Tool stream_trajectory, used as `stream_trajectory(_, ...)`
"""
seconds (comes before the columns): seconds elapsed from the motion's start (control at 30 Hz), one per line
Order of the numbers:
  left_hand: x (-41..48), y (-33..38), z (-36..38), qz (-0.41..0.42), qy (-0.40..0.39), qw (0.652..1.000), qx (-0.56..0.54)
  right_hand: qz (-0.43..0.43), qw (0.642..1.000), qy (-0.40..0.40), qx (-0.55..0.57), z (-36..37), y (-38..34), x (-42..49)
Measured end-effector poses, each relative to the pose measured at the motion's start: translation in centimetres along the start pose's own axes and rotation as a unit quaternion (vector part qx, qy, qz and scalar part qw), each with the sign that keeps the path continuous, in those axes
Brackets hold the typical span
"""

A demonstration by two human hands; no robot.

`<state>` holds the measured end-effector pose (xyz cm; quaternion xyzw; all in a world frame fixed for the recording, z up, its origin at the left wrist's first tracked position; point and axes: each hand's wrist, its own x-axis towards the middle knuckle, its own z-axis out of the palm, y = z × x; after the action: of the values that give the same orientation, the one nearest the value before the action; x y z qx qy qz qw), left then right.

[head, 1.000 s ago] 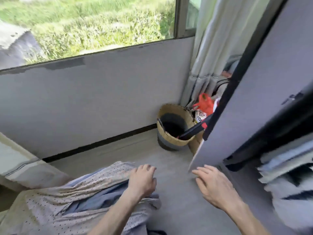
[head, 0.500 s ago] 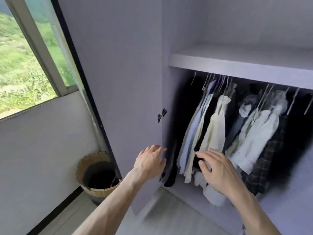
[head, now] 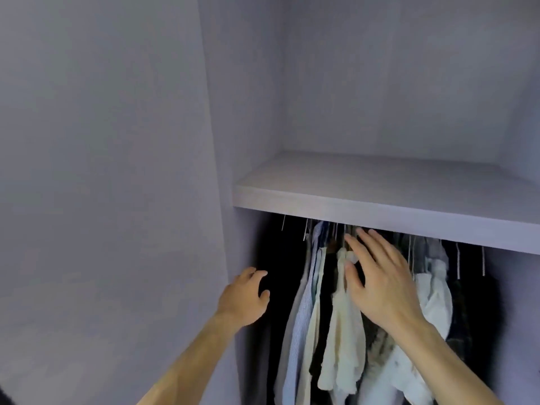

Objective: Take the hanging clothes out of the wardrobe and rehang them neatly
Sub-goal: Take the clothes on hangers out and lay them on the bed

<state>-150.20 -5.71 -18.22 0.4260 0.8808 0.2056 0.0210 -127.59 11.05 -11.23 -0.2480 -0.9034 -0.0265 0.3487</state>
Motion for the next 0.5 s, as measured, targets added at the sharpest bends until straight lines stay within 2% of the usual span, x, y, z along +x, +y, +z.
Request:
stream_trajectory(0.23, 9.8, -1.8, 3.5, -0.066, -0.052, 0.983, -0.161, 0.045, 0.985, 0.046, -0.162, 5.9, 2.0, 7.5)
stream_trajectory(0.4, 15.3, -0.5, 6.1, -0.131, -0.063, 0.951, -0.272, 0.013, 0.968, 0.127, -0.214, 9.0, 3.8, 8.4)
stream_trajectory(0.5, 17.3, 0.1, 7.5, -0.145, -0.053, 0.945, -0.288, 0.002, 0.957, 0.162, -0.239, 10.6, 5.0, 9.0)
